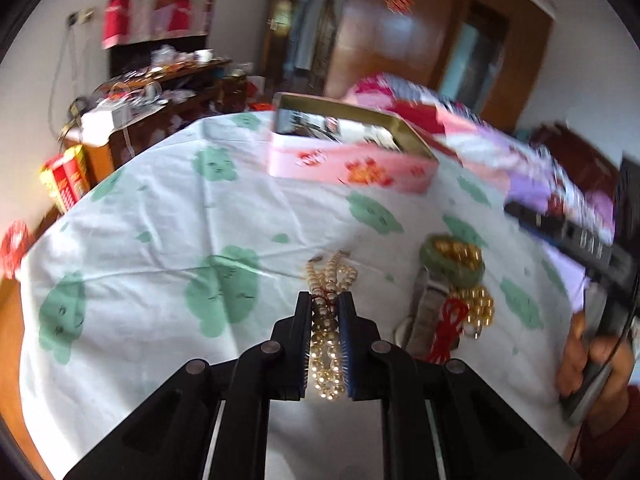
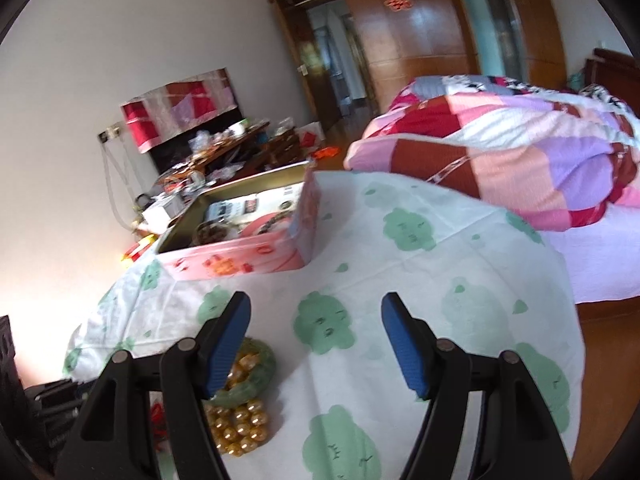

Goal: Organize jewelry
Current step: 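Grasp the pearl necklace with the left tool, then lift the pearl necklace with the left tool while the right tool grasps the red ribbon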

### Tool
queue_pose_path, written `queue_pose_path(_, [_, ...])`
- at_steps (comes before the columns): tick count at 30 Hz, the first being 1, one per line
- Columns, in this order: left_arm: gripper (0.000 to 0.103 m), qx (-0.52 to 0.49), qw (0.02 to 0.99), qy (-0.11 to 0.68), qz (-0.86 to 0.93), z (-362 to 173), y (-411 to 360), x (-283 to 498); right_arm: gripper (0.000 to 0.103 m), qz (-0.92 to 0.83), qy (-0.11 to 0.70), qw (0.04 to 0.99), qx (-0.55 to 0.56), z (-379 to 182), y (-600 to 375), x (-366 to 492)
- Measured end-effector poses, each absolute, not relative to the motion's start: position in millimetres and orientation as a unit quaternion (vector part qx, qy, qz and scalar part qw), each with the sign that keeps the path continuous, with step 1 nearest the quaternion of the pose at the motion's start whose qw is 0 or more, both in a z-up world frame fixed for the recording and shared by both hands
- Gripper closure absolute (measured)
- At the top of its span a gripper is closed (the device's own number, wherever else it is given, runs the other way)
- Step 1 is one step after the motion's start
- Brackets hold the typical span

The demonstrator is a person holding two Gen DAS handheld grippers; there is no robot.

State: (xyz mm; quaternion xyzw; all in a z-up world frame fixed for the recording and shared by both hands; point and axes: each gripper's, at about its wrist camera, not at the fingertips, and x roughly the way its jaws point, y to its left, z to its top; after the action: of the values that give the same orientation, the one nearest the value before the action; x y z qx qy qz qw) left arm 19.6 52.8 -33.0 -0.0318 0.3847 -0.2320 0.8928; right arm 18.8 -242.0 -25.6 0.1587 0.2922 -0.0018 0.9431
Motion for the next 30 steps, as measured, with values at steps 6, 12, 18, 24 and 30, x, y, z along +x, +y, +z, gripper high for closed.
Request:
queue_pose_path(6, [0.091,-0.066,0.905,0.365,-0.209,-27.5,65.6,18.5,0.053,0.060,0.315,0.936,0.144,-26.3,-217.8,11.0])
queue_pose_path(12, [0.098,-0.068,0.911,0.348,-0.212,-20.3,64.8,16.6,0.053,0.134,0.353,0.914,0.148,-35.4,-184.3,-0.1])
queue_pose_path(18, [0.098,-0.038,0.910,0.358,-0.207,-23.7,59.9,16.2,0.053,0.177,0.384,0.898,0.122,-42.6,-150.3,0.2])
queue_pose_path(24, [0.079,-0.019,0.901,0.385,-0.198,-31.1,52.6,22.4,0.053,0.191,0.416,0.883,0.098,-53.4,-134.7,8.9])
queue_pose_path(30, [0.046,0.005,0.888,0.418,-0.190,-41.8,41.7,29.4,0.091,0.218,0.426,0.872,0.099,-58.0,-132.6,6.5])
